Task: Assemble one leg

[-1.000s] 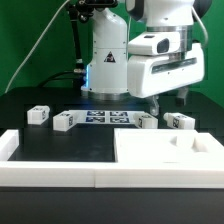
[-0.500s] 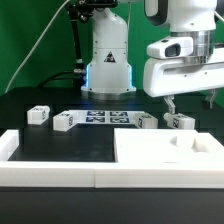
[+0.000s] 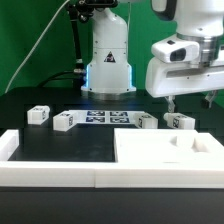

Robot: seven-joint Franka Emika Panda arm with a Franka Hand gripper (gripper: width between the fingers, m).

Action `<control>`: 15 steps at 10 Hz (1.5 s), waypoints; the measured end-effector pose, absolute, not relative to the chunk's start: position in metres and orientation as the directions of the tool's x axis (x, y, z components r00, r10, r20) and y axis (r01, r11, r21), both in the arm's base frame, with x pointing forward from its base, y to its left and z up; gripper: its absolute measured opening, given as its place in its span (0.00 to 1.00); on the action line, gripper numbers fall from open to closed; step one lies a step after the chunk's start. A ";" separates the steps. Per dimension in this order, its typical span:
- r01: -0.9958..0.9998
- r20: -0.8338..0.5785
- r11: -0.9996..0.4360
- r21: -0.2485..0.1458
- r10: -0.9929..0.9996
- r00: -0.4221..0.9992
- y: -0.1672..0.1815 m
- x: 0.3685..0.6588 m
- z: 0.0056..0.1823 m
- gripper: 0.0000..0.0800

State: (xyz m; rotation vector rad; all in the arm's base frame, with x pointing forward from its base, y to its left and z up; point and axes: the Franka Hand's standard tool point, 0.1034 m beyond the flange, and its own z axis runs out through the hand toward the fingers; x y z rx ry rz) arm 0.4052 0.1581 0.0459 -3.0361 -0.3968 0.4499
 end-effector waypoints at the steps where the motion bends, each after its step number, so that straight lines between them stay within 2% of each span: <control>1: 0.247 -0.370 -0.965 -0.088 0.262 0.891 0.160 0.401 0.042 0.81; 2: 0.254 -0.394 -0.963 -0.089 0.269 0.879 0.160 0.400 0.036 0.81; 3: 0.256 -0.482 -0.962 -0.092 0.268 0.834 0.158 0.390 0.033 0.81; 6: 0.247 -0.673 -0.963 -0.113 0.257 0.694 0.160 0.383 0.023 0.81; 9: 0.242 -0.782 -0.960 -0.141 0.258 0.567 0.162 0.383 0.016 0.81; 11: 0.258 -0.760 -0.953 -0.162 0.287 0.584 0.156 0.392 0.014 0.81; 15: 0.252 -0.730 -0.958 -0.139 0.271 0.628 0.154 0.398 0.007 0.81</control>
Offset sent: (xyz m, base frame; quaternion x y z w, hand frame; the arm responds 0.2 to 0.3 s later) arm -0.0057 -0.0082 -0.0183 -0.0340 -0.2057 -0.0228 0.9778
